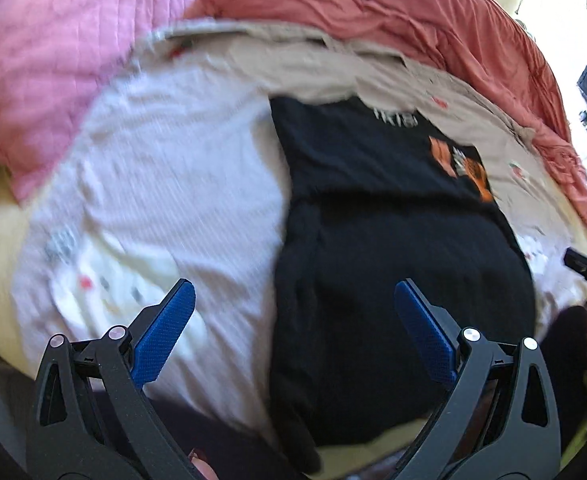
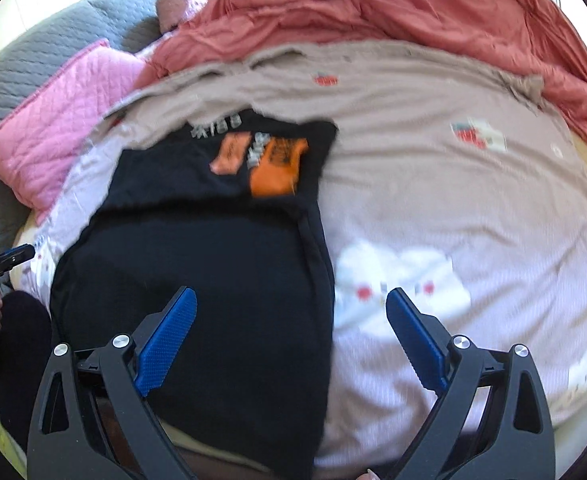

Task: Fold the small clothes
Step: 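Move the left gripper to the side edge of the sweatshirt, then grasp the shirt side edge with both grippers and fold it toward the center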

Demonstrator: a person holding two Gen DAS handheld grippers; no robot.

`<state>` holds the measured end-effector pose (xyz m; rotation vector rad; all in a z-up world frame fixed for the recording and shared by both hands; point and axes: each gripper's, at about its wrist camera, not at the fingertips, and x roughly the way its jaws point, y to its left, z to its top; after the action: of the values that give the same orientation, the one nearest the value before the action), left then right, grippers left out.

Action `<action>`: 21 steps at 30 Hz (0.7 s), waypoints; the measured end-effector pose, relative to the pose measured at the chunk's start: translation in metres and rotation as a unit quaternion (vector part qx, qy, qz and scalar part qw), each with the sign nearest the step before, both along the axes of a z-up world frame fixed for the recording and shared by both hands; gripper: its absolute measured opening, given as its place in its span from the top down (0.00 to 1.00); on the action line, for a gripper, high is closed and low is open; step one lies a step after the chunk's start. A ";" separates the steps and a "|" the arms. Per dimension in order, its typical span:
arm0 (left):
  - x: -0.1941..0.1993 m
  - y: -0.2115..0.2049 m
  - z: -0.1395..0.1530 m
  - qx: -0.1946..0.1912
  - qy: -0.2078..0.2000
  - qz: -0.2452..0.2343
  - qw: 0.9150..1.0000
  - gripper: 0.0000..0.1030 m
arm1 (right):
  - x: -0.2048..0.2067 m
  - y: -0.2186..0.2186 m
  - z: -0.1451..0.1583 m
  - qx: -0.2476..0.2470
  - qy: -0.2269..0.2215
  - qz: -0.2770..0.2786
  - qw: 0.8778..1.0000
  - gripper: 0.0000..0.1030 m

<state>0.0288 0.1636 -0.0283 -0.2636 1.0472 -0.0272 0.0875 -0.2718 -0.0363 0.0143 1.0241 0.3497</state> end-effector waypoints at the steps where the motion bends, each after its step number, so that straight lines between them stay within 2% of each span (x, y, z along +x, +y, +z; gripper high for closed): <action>1: -0.003 -0.002 -0.007 -0.020 0.011 0.000 1.000 0.09 | -0.004 0.000 -0.005 -0.004 0.015 -0.007 1.000 0.08; 3: -0.005 -0.006 -0.021 -0.038 0.036 0.002 0.999 0.09 | -0.009 0.002 -0.017 -0.006 0.047 -0.008 0.999 0.08; 8: 0.000 -0.012 -0.044 -0.038 0.088 0.004 0.995 0.09 | -0.015 0.013 -0.050 -0.043 0.114 0.001 0.993 0.09; 12: 0.003 -0.019 -0.064 -0.048 0.129 -0.005 0.990 0.18 | -0.014 0.019 -0.065 -0.055 0.145 0.010 0.988 0.28; 13: 0.004 -0.020 -0.065 -0.048 0.131 -0.007 0.990 0.29 | -0.014 0.019 -0.069 -0.051 0.155 0.013 0.987 0.32; 14: 0.003 -0.021 -0.065 -0.050 0.130 -0.008 0.990 0.40 | -0.014 0.020 -0.076 -0.050 0.171 0.014 0.984 0.43; 15: 0.003 -0.022 -0.066 -0.049 0.131 -0.007 0.990 0.45 | -0.013 0.019 -0.080 -0.050 0.176 0.012 0.983 0.49; 16: 0.003 -0.022 -0.067 -0.047 0.132 -0.006 0.990 0.57 | -0.012 0.017 -0.081 -0.042 0.178 0.009 0.983 0.54; 18: 0.003 -0.020 -0.065 -0.057 0.127 -0.008 0.990 0.86 | -0.012 0.010 -0.074 -0.021 0.171 0.001 0.985 0.73; 19: 0.002 -0.019 -0.063 -0.065 0.122 -0.009 0.990 0.96 | -0.013 0.007 -0.072 -0.012 0.169 -0.003 0.986 0.76; 21: 0.000 -0.017 -0.060 -0.072 0.110 -0.008 0.991 0.96 | -0.014 0.002 -0.066 0.003 0.160 -0.008 0.987 0.88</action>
<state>0.0292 0.1462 -0.0878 -0.3950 1.2693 -0.0899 0.0730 -0.2695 -0.1019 0.0867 1.3391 0.3428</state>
